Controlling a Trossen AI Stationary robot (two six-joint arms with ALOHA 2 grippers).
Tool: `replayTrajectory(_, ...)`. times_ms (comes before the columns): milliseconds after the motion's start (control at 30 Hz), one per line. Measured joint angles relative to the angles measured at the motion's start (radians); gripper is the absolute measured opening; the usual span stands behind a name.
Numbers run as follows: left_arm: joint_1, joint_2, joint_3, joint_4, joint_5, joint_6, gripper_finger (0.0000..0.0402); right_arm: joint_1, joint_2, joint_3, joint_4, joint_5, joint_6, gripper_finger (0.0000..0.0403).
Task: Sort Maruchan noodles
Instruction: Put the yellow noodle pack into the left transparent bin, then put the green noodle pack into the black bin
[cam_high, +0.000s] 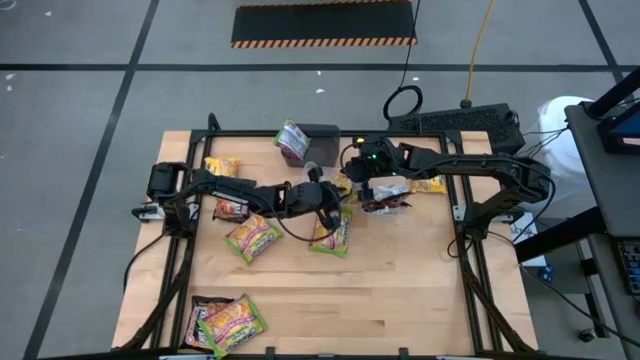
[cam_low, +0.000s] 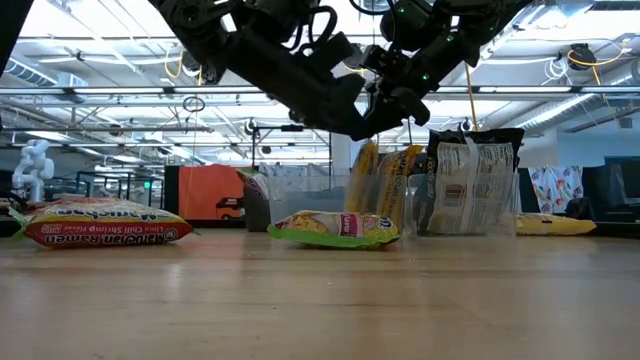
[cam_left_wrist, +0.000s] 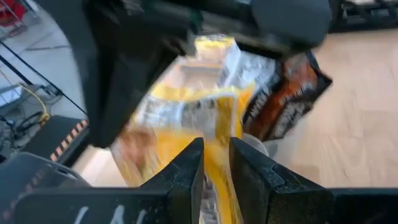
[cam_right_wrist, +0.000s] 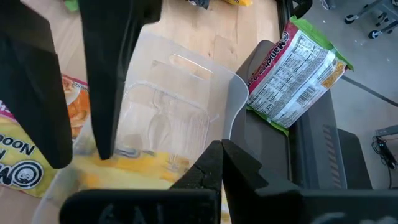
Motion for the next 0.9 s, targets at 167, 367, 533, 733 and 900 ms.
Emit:
replayTrajectory(167,-0.001,-0.01,0.0,-0.02,-0.015,0.001,0.0083,0.0,0.0,0.0,0.0,0.0,0.0,0.0)
replayTrajectory(367,-0.003,-0.031,0.0,-0.031,-0.02,0.0,0.0083,0.0,0.0,0.0,0.0,0.003,-0.002,0.0)
replayTrajectory(533,-0.003,-0.054,0.0,-0.061,-0.021,-0.002,0.0083,0.0,-0.001,0.0,-0.001,0.005,-0.002,0.0)
replayTrajectory(733,-0.009,-0.102,0.001,-0.132,-0.021,0.003,0.0083,0.019,-0.073,0.0,-0.041,0.111,-0.002,0.0)
replayTrajectory(900,-0.02,-0.199,-0.001,-0.269,-0.021,0.021,0.0083,0.05,-0.218,0.0,-0.15,0.132,0.066,0.0)
